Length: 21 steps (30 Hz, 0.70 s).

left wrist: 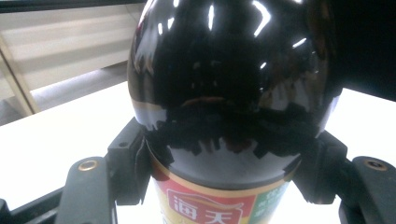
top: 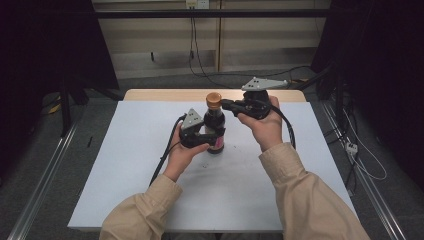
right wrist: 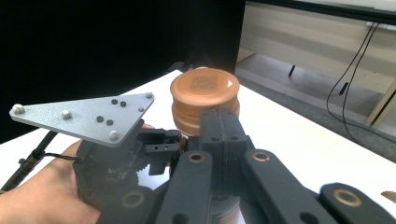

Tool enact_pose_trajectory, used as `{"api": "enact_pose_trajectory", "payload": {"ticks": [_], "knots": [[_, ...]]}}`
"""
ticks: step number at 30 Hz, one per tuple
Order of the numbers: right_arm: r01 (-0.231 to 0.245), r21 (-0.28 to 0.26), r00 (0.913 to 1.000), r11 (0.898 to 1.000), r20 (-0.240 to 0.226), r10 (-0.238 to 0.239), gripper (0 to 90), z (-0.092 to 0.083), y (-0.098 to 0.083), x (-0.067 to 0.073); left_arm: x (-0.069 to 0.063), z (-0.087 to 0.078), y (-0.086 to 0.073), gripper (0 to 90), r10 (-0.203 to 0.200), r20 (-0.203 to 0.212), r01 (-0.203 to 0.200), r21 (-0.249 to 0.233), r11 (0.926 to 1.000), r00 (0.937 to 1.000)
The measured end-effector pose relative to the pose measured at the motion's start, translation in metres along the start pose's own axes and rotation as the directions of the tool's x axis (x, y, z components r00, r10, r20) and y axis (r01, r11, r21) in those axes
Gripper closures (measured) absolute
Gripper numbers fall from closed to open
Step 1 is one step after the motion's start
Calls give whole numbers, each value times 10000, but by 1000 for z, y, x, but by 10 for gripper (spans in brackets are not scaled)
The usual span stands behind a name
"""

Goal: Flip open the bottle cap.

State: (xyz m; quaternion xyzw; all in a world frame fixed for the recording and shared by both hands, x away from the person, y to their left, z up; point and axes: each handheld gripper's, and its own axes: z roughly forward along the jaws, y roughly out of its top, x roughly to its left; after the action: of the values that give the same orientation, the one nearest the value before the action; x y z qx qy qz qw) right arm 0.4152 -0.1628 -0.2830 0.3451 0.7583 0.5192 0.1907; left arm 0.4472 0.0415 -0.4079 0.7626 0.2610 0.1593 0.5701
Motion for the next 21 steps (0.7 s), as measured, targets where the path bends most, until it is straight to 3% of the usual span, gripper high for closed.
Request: {"api": "enact_pose_trajectory", "payload": {"ticks": [21], "knots": [[230,293,9996,9993,-149,-225,900,2,6,1,-1,-2,-1,327,-64,-133,64,10,10000,9999]]}}
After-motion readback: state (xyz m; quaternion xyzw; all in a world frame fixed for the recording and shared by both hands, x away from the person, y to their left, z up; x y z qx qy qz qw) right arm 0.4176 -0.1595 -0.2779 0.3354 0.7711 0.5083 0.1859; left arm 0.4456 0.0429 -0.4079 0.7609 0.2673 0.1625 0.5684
